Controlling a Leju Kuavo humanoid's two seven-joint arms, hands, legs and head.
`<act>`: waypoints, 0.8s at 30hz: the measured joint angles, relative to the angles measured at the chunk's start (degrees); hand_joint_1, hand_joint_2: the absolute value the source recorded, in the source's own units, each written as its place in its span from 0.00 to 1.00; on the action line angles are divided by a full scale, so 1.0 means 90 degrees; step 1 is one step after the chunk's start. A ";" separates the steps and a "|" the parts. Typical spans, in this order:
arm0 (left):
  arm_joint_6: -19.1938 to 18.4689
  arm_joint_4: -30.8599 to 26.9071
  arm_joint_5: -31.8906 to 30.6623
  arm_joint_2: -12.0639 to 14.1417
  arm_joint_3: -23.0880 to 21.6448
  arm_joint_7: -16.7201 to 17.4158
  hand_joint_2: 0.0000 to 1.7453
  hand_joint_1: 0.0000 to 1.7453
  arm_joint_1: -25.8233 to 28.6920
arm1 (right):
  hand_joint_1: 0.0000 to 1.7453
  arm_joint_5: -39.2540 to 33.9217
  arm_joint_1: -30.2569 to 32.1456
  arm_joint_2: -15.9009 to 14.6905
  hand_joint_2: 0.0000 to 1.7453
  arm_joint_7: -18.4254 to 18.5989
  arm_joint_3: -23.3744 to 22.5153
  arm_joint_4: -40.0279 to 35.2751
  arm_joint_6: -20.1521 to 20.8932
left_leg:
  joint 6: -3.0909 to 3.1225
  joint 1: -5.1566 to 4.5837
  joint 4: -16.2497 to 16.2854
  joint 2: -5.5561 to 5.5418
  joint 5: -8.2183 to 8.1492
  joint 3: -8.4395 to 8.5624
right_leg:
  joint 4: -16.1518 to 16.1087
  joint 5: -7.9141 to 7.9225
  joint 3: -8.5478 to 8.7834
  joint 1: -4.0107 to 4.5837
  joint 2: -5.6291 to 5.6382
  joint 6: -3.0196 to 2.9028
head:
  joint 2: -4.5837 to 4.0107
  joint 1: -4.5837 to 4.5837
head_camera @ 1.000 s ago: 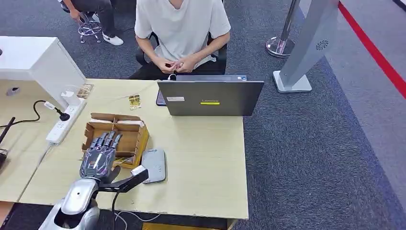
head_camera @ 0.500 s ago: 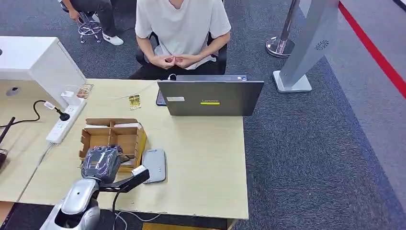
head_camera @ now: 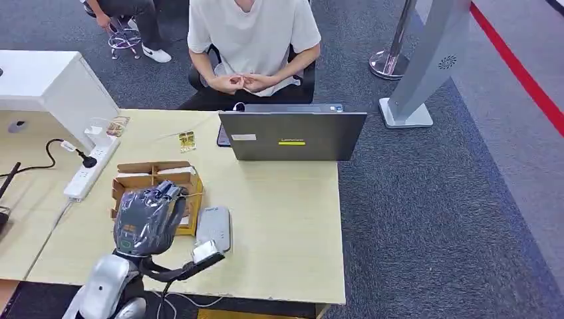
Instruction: Pass the card to the sensor for recognition and then transmit it.
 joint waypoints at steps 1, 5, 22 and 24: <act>0.0074 -0.0160 -0.0014 -0.0002 -0.0072 -0.0014 1.00 1.00 0.0005 | 0.00 0.0000 0.0000 0.0000 1.00 0.0000 -0.0002 0.0000 -0.0002 | 0.0000 0.0000 0.0000 0.0000 0.0000 0.0000 | 0.0000 0.0000 0.0000 0.0000 0.0000 0.0000 | 0.0000 0.0000; 0.0182 -0.0517 -0.0012 0.0000 -0.0201 -0.0058 1.00 1.00 0.0032 | 0.00 0.0005 0.0002 0.0000 1.00 -0.0002 -0.0029 -0.0005 -0.0005 | -0.0001 0.0002 0.0000 0.0000 0.0001 0.0003 | 0.0002 0.0000 -0.0001 0.0001 0.0000 -0.0001 | 0.0000 -0.0002; 0.0369 0.1348 -0.0915 0.0485 0.0246 0.0802 1.00 1.00 -0.2433 | 0.00 0.0505 -0.0032 -0.0002 1.00 -0.0010 0.0129 0.0017 0.0085 | -0.0013 0.0002 -0.0001 -0.0007 0.0029 0.0009 | 0.0020 0.0018 0.0000 0.0002 -0.0007 -0.0017 | 0.0000 -0.0005; 0.0388 0.1920 -0.0918 0.0683 0.0299 0.0960 1.00 1.00 -0.2616 | 0.00 0.0505 -0.0025 -0.0012 1.00 -0.0010 0.0134 0.0022 0.0119 | -0.0013 0.0002 -0.0001 0.0000 0.0029 0.0011 | 0.0022 0.0018 -0.0002 0.0002 0.0000 -0.0018 | 0.0000 -0.0017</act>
